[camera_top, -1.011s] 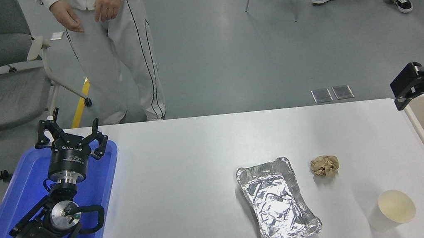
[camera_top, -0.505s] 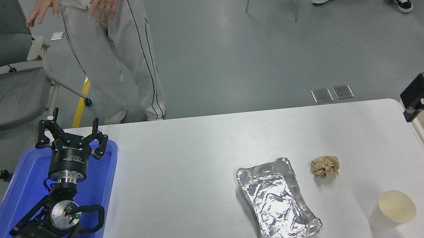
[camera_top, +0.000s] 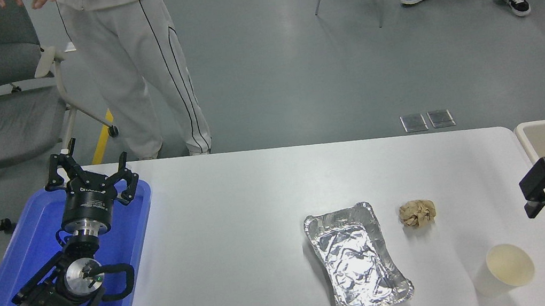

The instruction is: Pick up paper cup place in dustbin

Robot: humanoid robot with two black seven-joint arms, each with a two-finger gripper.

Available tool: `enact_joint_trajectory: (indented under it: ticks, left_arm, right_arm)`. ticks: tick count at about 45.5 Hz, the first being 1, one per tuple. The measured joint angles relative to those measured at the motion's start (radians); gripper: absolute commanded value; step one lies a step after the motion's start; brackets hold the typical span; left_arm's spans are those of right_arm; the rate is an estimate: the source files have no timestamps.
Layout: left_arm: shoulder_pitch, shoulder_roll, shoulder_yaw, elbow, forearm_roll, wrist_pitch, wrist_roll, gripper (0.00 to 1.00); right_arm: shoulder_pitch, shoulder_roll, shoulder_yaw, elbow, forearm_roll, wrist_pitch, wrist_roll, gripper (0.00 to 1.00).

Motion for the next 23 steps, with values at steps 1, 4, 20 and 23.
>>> enact_joint_trajectory:
  ticks: [1, 4, 20, 23]
  left_arm:
    - [0.0, 0.0, 0.0, 0.0, 0.0, 0.0, 0.0, 1.0]
    - [0.0, 0.0, 0.0, 0.0, 0.0, 0.0, 0.0, 1.0]
    - [0.0, 0.0, 0.0, 0.0, 0.0, 0.0, 0.0, 1.0]
    - [0.0, 0.0, 0.0, 0.0, 0.0, 0.0, 0.0, 1.0]
  right_arm:
    - [-0.014, 0.0, 0.005, 0.0, -0.003, -0.014, 0.0, 0.98]
    - [-0.047, 0.0, 0.018, -0.001, -0.011, -0.05, 0.0, 0.98]
    - [-0.254, 0.003, 0.1, -0.007, -0.052, -0.27, 0.0, 0.98]
    - [-0.283, 0.005, 0.115, -0.008, -0.064, -0.29, 0.0, 0.97]
